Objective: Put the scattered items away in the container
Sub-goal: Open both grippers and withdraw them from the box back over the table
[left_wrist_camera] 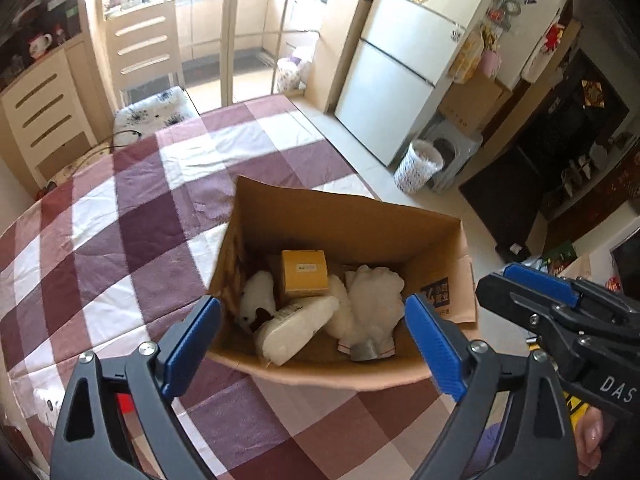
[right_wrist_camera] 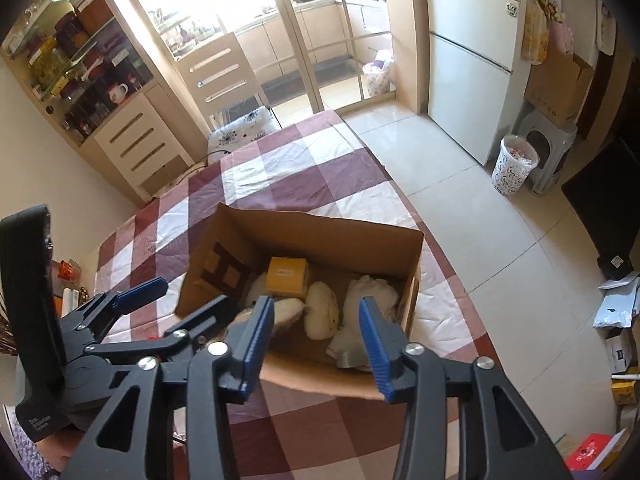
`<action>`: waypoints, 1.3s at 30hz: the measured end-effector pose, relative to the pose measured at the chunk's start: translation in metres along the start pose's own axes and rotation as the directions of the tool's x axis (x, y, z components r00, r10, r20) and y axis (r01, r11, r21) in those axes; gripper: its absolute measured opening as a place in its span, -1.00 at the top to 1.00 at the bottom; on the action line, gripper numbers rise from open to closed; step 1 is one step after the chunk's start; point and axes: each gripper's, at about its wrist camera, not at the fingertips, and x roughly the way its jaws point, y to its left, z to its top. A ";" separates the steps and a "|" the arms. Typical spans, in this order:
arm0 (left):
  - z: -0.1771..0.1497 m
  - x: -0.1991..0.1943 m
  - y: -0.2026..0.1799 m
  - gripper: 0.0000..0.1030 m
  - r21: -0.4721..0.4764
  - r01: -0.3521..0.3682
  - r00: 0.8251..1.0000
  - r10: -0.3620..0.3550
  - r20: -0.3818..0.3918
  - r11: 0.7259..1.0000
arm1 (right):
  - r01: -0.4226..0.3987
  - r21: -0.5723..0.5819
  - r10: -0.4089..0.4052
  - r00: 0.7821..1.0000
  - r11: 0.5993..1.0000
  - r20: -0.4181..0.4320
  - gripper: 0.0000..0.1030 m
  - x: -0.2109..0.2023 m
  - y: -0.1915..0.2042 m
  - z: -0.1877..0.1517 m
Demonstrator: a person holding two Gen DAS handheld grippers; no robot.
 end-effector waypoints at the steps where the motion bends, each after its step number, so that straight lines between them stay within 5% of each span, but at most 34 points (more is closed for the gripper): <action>1: -0.001 -0.006 0.002 -0.84 -0.006 -0.001 1.000 0.001 0.008 1.000 | -0.004 -0.002 0.004 1.000 1.000 0.003 0.07 -0.002 0.001 -0.002; 8: -0.042 -0.048 0.043 -0.94 -0.103 -0.018 0.999 0.023 0.049 0.995 | -0.021 -0.099 0.015 0.998 0.995 -0.057 0.07 0.003 0.038 -0.036; 13: -0.088 -0.074 0.088 -0.95 -0.209 -0.052 0.997 0.063 0.044 0.977 | 0.036 -0.225 -0.061 0.993 0.974 -0.105 0.07 0.017 0.083 -0.068; 17: -0.128 -0.097 0.128 -0.95 -0.287 -0.111 0.991 0.127 0.038 0.952 | -0.074 -0.225 0.046 0.991 0.971 -0.127 0.07 0.022 0.111 -0.085; 21: -0.169 -0.127 0.171 -0.95 -0.389 -0.157 0.982 0.187 0.040 0.908 | -0.243 -0.104 0.228 0.964 0.965 -0.138 0.07 0.030 0.130 -0.101; 26: -0.216 -0.161 0.214 -0.95 -0.494 -0.202 0.968 0.250 0.032 0.846 | -0.218 -0.145 0.212 0.976 0.965 -0.057 0.07 0.027 0.166 -0.122; 35: -0.296 -0.189 0.258 -0.95 -0.592 -0.267 0.949 0.315 -0.024 0.760 | -0.337 -0.310 0.258 0.928 0.889 -0.267 0.07 0.056 0.233 -0.161; 39: -0.322 -0.185 0.267 -0.95 -0.612 -0.301 0.941 0.330 -0.068 0.731 | -0.278 -0.342 0.185 0.942 0.898 -0.279 0.07 0.070 0.247 -0.177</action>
